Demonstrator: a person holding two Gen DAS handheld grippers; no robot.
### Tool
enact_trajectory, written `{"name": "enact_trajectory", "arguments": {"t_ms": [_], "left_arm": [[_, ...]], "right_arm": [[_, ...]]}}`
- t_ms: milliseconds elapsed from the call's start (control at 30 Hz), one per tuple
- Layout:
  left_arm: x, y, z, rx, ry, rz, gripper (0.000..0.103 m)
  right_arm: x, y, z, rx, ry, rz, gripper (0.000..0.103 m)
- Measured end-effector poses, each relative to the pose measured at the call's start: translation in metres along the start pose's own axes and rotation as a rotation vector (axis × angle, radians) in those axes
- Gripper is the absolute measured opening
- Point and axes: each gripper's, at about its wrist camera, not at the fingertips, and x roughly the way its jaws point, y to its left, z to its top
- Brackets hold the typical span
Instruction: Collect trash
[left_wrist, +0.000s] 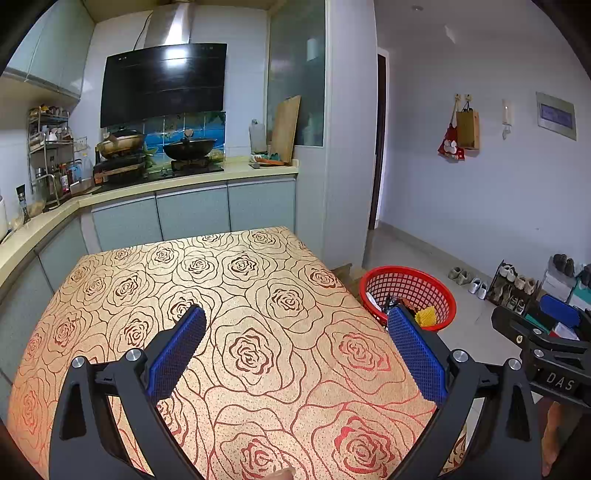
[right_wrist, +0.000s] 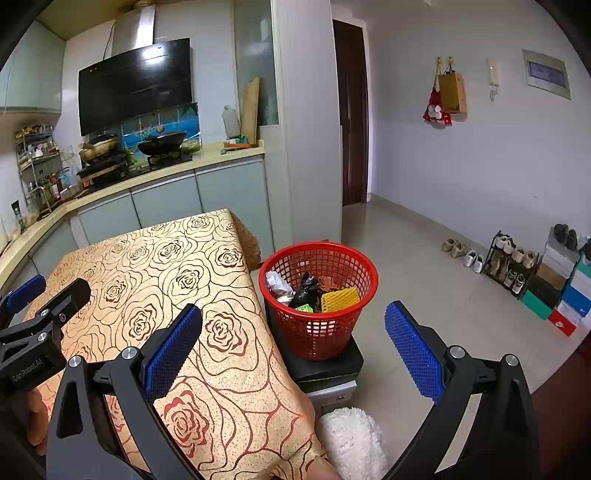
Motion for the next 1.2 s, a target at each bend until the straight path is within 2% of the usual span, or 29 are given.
{"name": "enact_trajectory", "arguments": {"t_ms": [500, 767, 1200], "left_arm": [[-0.0005, -0.0045, 0.0, 0.01, -0.004, 0.002, 0.095], [0.0023, -0.0032, -0.0019, -0.007, 0.013, -0.038, 0.095], [0.0025, -0.0048, -0.0044, 0.0, -0.002, 0.01, 0.095]], "right_arm": [[0.0009, -0.0005, 0.0001, 0.0, 0.003, 0.0, 0.096], [0.0013, -0.0023, -0.0058, 0.001, 0.006, -0.003, 0.096], [0.0044, -0.0038, -0.0077, 0.005, 0.011, -0.008, 0.096]]}}
